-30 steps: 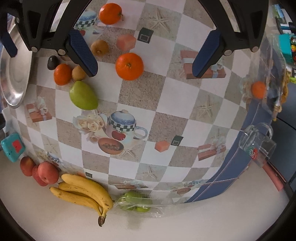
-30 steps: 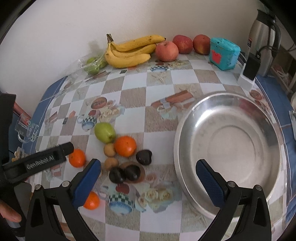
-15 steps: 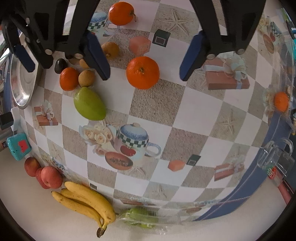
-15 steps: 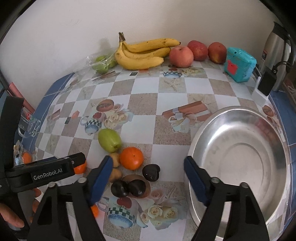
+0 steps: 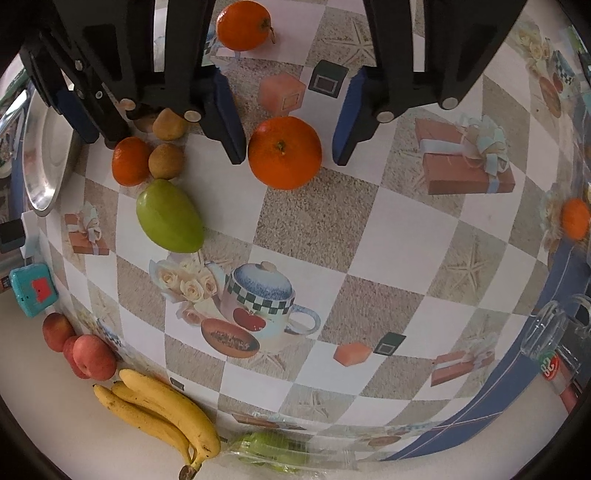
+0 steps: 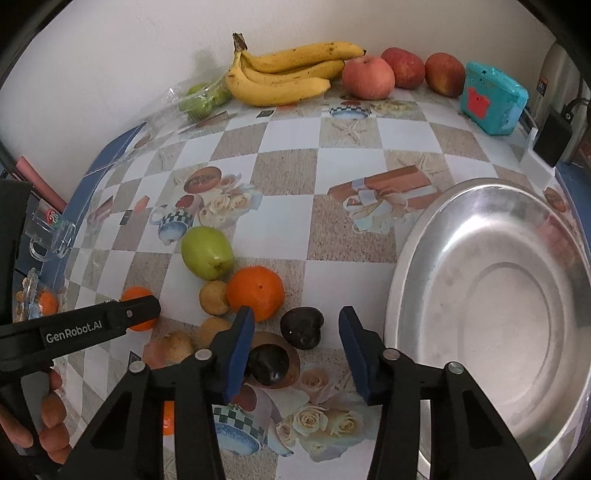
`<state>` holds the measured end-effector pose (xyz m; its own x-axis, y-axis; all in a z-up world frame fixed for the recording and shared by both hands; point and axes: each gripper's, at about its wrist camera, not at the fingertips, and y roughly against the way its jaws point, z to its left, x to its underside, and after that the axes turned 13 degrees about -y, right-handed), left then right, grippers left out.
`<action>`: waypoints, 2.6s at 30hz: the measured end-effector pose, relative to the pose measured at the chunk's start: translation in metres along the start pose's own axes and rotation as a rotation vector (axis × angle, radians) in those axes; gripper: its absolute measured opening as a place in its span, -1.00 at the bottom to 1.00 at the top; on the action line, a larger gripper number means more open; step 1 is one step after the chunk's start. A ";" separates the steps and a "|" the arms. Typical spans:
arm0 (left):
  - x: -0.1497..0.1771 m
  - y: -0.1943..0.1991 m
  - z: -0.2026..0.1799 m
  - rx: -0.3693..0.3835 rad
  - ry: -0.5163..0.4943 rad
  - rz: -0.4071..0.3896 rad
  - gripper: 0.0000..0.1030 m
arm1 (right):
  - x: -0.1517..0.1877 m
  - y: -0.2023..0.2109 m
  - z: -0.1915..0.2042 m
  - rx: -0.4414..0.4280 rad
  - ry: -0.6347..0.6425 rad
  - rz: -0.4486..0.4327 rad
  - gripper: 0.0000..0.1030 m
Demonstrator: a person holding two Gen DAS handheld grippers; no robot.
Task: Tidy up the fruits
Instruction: 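Close the left tool on the orange while the right tool grasps the dark fruit, then lift and carry the orange and dark fruit over the steel plate with both tools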
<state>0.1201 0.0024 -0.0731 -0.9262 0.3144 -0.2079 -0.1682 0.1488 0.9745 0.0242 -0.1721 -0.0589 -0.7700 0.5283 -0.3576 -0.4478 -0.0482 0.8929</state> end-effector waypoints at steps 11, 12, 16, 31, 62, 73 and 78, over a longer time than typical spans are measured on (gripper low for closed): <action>0.004 0.000 -0.003 0.013 0.000 0.002 -0.19 | 0.000 -0.004 0.000 -0.007 0.001 0.008 -0.20; 0.004 0.000 -0.003 0.014 0.001 0.002 -0.19 | 0.000 -0.004 0.000 -0.007 0.001 0.008 -0.20; 0.003 0.002 0.001 0.009 0.009 0.001 -0.19 | 0.000 -0.002 -0.001 -0.006 -0.004 0.010 -0.21; 0.002 0.013 0.007 0.011 0.032 -0.021 -0.20 | 0.002 -0.007 -0.001 0.029 0.017 0.030 -0.29; -0.001 0.077 -0.012 0.025 -0.008 -0.165 -0.20 | -0.014 0.039 -0.015 -0.003 -0.039 -0.086 -0.53; 0.004 0.078 -0.069 0.071 -0.124 -0.175 -0.20 | -0.028 0.064 -0.091 0.051 -0.234 -0.133 -0.53; 0.010 0.078 -0.108 0.099 -0.216 -0.185 -0.20 | -0.027 0.076 -0.123 0.125 -0.283 -0.163 -0.53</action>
<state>0.0610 -0.0838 0.0096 -0.7882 0.4637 -0.4046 -0.2836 0.3098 0.9075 -0.0447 -0.2946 -0.0146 -0.5288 0.7352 -0.4241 -0.4823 0.1509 0.8629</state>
